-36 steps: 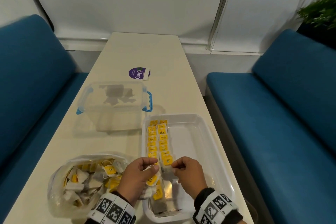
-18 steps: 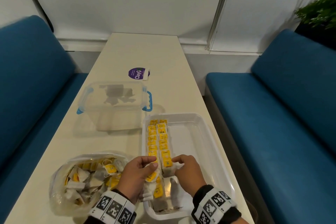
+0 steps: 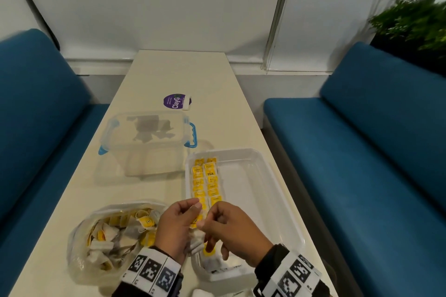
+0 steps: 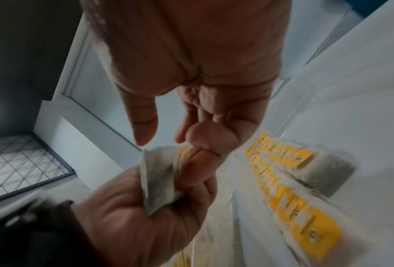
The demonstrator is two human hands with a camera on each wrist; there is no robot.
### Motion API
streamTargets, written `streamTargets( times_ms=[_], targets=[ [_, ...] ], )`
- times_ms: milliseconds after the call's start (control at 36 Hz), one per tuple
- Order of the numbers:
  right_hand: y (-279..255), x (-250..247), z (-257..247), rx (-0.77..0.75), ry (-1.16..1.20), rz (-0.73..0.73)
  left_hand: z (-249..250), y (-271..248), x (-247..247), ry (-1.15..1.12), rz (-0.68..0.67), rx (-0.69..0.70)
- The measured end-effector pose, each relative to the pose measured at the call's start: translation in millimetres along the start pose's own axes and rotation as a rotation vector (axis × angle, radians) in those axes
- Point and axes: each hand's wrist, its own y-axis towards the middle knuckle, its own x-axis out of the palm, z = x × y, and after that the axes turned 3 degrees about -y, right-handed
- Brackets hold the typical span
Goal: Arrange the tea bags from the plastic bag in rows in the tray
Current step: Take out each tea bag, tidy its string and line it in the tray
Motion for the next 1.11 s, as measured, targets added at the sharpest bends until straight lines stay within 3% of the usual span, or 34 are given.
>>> streamTargets(
  times_ms=[111,222,417,611,722,944,1111],
  targets=[
    [-5.7,12.2,5.4,-0.038,-0.007,0.024,2.8,-8.9,2.9,-0.046,0.023,0.006],
    [-7.3,16.2,8.5,-0.056,-0.047,0.104,4.7,-20.9,4.2,-0.153,-0.068,-0.115],
    [-8.9,16.5,8.6,-0.085,-0.016,0.155,5.5,-35.8,-2.2,-0.152,-0.186,-0.138],
    [-11.7,17.9,6.1,-0.019,-0.035,0.097,10.8,-22.3,-14.5,-0.045,0.006,-0.015],
    [-11.5,10.9,3.8,-0.032,-0.062,0.109,19.1,-20.0,-13.5,-0.021,0.029,0.039],
    [-17.8,-7.3,-1.8,-0.140,-0.027,0.236,21.7,-24.2,-6.5,0.076,-0.013,0.083],
    [-12.7,-29.2,-0.9,-0.207,-0.013,0.438,20.6,-27.4,10.2,0.171,-0.194,0.118]
  ],
)
